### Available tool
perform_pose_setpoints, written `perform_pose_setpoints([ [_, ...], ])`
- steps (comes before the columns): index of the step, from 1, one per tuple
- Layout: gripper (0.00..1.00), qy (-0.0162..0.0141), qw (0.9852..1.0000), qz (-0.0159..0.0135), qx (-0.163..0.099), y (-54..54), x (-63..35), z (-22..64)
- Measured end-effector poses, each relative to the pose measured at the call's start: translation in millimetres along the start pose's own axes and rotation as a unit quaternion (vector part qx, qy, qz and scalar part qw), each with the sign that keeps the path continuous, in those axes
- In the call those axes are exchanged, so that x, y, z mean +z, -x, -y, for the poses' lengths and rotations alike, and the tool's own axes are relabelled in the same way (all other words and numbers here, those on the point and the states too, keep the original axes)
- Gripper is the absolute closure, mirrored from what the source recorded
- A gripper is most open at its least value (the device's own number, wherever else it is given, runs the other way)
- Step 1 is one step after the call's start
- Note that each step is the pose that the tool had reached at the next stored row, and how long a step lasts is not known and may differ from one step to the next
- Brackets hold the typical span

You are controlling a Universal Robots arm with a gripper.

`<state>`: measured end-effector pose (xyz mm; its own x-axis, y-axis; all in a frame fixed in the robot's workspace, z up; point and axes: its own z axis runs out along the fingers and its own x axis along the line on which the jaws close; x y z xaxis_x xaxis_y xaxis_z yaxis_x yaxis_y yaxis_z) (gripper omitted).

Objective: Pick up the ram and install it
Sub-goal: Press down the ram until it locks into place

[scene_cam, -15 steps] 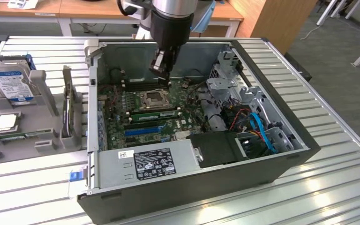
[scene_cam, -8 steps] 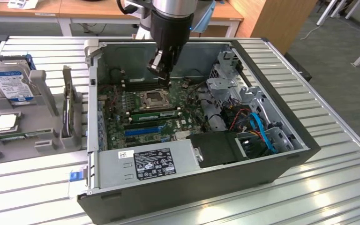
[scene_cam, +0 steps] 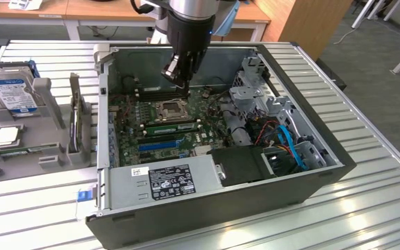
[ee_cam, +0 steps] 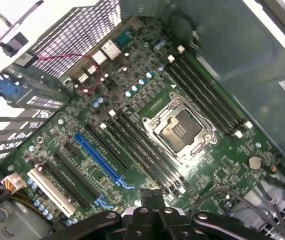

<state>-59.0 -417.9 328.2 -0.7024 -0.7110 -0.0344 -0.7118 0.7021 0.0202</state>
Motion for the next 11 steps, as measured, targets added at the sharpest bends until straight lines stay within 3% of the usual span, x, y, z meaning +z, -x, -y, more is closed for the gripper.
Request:
perform_pose_setpoints([
  [6, 0.9, -0.0012, 0.9994, 0.0007, 0.035, 0.0, 0.2, 0.0],
  [11, 0.9, -0.0022, 0.998, 0.0013, 0.064, 0.0, 0.4, 0.0],
])
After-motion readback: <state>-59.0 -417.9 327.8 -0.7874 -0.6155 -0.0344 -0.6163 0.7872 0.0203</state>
